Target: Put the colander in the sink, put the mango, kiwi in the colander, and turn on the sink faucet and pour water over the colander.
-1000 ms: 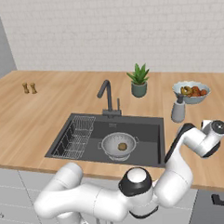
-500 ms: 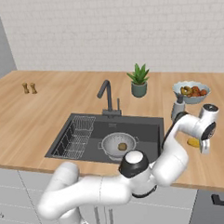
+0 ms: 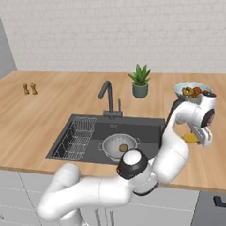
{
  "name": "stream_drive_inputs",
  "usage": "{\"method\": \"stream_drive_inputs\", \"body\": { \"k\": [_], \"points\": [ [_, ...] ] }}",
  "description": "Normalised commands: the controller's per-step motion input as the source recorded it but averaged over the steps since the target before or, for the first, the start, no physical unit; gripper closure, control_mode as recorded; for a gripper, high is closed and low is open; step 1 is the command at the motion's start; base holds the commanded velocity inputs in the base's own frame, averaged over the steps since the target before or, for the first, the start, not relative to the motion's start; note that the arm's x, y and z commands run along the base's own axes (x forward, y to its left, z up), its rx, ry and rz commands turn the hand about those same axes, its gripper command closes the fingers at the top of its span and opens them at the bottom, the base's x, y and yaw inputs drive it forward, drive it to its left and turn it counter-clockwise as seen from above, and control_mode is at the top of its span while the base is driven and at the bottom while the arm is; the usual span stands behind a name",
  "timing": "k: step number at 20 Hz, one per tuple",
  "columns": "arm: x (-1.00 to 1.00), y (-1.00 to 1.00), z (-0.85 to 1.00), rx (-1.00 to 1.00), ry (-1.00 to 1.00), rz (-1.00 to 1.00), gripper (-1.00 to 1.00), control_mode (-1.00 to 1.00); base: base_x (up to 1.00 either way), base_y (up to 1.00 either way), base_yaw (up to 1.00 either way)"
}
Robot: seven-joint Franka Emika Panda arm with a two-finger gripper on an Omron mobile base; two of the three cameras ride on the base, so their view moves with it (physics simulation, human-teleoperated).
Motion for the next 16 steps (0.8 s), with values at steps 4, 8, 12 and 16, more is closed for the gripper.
{"method": "stream_drive_inputs", "body": {
  "k": [4, 8, 12, 16],
  "points": [
    [-0.46, 1.00, 0.26, -0.33, -0.22, 0.24, 1.00, -1.00, 0.00, 0.00, 0.00],
    [-0.61, 1.00, 0.41, -0.27, -0.32, 0.18, 1.00, -1.00, 0.00, 0.00, 0.00],
    [-0.71, 0.99, 0.25, -0.03, -0.45, 0.18, 1.00, -1.00, 0.00, 0.00, 0.00],
    [-0.14, 0.65, 0.36, 0.04, -0.05, 0.31, 1.00, -1.00, 0.00, 0.00, 0.00]
  ]
}}
